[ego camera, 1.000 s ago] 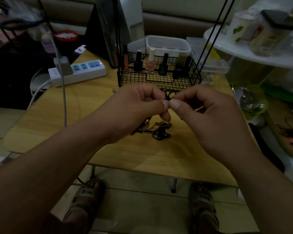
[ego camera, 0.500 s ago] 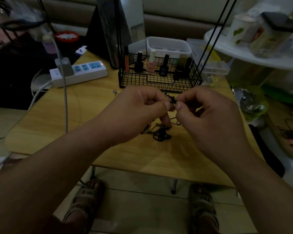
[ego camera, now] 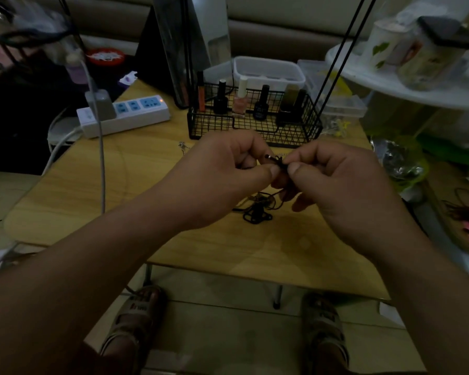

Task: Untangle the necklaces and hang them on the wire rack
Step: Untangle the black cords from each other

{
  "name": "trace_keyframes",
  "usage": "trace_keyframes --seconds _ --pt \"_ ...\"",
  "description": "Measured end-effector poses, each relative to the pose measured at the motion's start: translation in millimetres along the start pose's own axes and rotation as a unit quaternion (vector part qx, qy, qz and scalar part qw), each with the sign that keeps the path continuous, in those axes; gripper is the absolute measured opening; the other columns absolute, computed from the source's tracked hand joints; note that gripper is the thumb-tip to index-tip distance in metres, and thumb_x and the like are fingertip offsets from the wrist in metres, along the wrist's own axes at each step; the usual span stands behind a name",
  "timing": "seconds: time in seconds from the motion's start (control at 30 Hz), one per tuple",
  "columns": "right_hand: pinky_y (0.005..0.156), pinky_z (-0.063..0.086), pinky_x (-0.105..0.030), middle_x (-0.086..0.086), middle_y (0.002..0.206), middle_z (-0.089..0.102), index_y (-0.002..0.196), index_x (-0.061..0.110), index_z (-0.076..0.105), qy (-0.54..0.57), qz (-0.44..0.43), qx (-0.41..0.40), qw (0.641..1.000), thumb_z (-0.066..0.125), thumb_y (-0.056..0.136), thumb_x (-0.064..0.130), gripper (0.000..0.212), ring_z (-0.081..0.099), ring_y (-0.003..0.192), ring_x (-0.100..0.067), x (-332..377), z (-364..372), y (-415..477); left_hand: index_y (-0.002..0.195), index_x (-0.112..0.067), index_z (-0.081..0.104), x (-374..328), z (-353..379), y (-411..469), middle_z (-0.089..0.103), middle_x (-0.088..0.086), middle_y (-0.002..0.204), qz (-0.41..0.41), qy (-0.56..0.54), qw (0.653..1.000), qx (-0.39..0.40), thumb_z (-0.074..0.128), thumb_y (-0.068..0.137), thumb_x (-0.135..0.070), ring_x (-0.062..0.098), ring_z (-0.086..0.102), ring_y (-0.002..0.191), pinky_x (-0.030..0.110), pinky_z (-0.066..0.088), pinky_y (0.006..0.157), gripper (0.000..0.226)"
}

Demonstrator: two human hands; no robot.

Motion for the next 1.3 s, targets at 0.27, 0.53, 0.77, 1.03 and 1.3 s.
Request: trace_keyframes --seconds 0.27,0.53,0.77,1.03,1.3 --pt "0.047 0.039 -0.029 0.001 0.065 0.045 0.103 0.014 0.061 0.153 0.093 0.081 0.981 0.047 0.101 0.006 0.016 0.045 0.056 -0.014 -8.1 1.9 -0.3 0.088 -0.009 0.067 1.9 -2.3 -2.2 0.043 0.003 0.059 -0.035 -0.111 0.993 0.005 0.066 0.098 -0.014 0.015 0.034 0.048 0.029 0.028 0.047 0.011" --pt "0.079 0.052 -0.028 0.011 0.103 0.063 0.104 0.029 0.057 -0.125 -0.123 -0.155 0.972 0.069 0.093 0.021 0.018 0.061 0.097 -0.006 17.8 -17.1 -9.2 0.096 0.003 0.066 1.4 -6.7 -0.3 0.058 0.005 0.06 -0.05 -0.142 0.989 -0.014 0.065 0.099 -0.017 0.013 0.045 0.047 0.023 0.039 0.044 0.02" --pt "0.059 0.046 -0.01 0.014 0.086 0.067 0.086 0.032 0.069 -0.078 -0.083 -0.106 0.988 0.074 0.091 0.027 0.008 0.061 0.073 -0.002 17.5 0.4 -9.8 0.088 -0.005 0.067 1.3 -5.5 2.2 0.065 0.009 0.065 -0.048 -0.141 0.989 -0.022 0.065 0.099 -0.016 0.011 0.049 0.049 0.022 0.041 0.046 0.016" --pt "0.058 0.043 -0.007 0.011 0.081 0.068 0.084 0.032 0.07 -0.056 -0.082 -0.09 0.991 0.07 0.094 0.021 0.015 0.061 0.071 0.0 16.2 1.9 -9.1 0.084 -0.011 0.066 -1.5 -3.6 0.8 0.066 0.007 0.063 -0.04 -0.099 0.994 -0.006 0.067 0.099 -0.018 0.016 0.047 0.048 0.024 0.038 0.044 0.016" --pt "0.055 0.045 -0.013 0.006 0.074 0.07 0.081 0.029 0.074 -0.055 -0.081 -0.09 0.991 0.067 0.09 0.027 0.011 0.061 0.065 -0.006 13.2 0.7 -8.9 0.094 -0.016 0.065 0.9 -6.4 -0.2 0.056 0.001 0.057 -0.031 -0.076 0.997 -0.012 0.069 0.097 -0.019 0.011 0.045 0.047 0.025 0.036 0.045 0.006"
Point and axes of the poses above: each hand's wrist, its own y-axis towards the middle knuckle, its own z-axis out of the palm, x = y × z, the point moved 6 cm from there along y, towards the middle knuckle
